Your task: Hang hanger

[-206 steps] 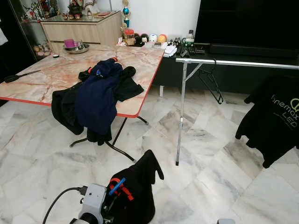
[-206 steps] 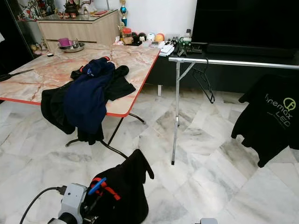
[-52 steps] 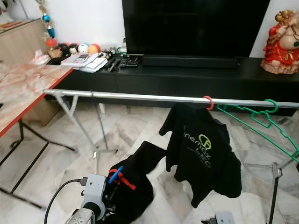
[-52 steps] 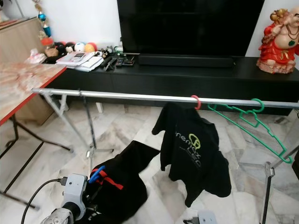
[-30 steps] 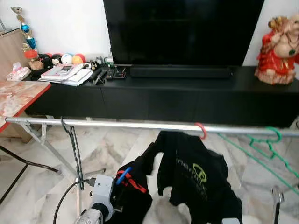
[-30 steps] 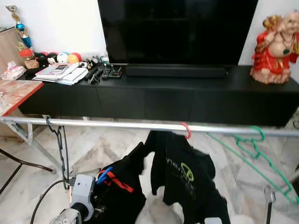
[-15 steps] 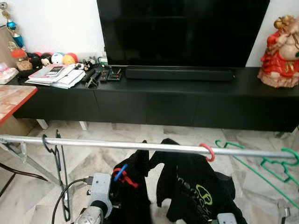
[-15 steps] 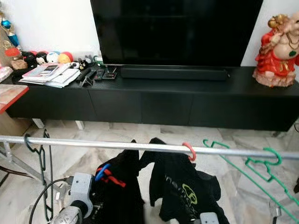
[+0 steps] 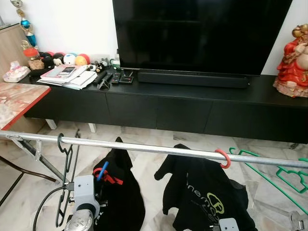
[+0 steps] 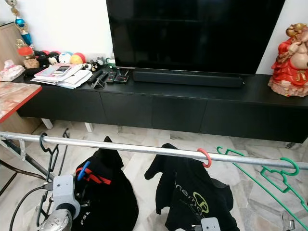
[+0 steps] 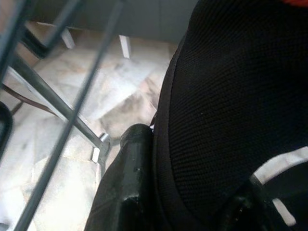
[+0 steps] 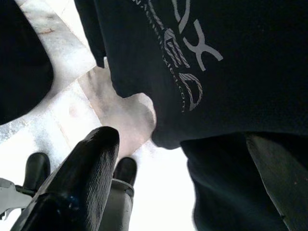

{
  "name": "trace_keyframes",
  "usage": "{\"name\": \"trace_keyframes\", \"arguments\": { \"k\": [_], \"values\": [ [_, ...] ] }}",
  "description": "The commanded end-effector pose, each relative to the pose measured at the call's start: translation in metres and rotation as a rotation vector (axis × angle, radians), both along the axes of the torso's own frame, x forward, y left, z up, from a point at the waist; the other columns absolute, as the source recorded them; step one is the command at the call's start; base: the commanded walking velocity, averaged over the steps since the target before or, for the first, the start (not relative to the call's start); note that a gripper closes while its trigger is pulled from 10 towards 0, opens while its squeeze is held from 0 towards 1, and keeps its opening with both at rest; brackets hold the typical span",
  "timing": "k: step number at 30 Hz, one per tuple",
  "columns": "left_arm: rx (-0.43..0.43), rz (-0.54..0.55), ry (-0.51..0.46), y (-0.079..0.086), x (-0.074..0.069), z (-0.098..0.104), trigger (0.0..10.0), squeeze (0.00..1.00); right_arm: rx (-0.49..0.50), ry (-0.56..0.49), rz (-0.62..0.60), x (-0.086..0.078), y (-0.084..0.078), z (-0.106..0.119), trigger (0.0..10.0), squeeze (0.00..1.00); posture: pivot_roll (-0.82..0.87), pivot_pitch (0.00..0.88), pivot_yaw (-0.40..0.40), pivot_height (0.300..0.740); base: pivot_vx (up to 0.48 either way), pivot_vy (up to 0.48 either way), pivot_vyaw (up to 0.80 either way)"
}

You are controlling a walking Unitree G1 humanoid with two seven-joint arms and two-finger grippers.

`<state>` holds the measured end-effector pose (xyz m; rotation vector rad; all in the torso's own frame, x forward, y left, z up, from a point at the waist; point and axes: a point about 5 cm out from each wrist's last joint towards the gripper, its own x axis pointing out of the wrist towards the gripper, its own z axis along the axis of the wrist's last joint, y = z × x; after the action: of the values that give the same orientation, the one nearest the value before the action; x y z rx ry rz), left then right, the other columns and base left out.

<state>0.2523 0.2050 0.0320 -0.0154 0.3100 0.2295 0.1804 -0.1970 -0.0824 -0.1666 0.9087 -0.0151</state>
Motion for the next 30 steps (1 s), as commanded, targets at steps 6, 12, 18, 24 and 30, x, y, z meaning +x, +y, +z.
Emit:
{"name": "trace_keyframes", "arguments": {
  "k": [6,12,18,24,30],
  "values": [
    [0.022,0.053,-0.151,0.008,0.008,0.024,10.0,0.0,-0.006,0.009,0.012,-0.002,0.0,-0.001,10.0,0.0,0.13,0.013,-0.013,0.74,0.0,0.0,0.0],
    [0.067,-0.054,-0.184,-0.001,0.01,0.03,10.0,0.0,-0.006,0.01,0.018,-0.003,0.0,-0.001,10.0,0.0,0.13,0.0,-0.008,0.74,0.0,0.0,0.0],
    [0.097,-0.086,-0.215,-0.004,0.013,0.035,10.0,0.0,-0.007,0.01,0.021,-0.003,0.001,-0.001,10.0,0.0,0.13,0.0,-0.009,0.74,0.0,0.0,0.0],
    [0.065,-0.061,-0.248,-0.008,0.021,0.042,10.0,0.0,-0.006,0.011,0.018,-0.003,0.005,-0.002,10.0,0.0,0.13,0.012,-0.016,0.74,0.0,0.0,0.0],
    [0.017,-0.036,-0.258,-0.011,0.027,0.044,10.0,0.0,-0.002,0.013,0.015,-0.003,0.011,-0.003,10.0,0.0,0.13,0.023,-0.029,0.74,0.0,0.0,0.0]
  ]
}}
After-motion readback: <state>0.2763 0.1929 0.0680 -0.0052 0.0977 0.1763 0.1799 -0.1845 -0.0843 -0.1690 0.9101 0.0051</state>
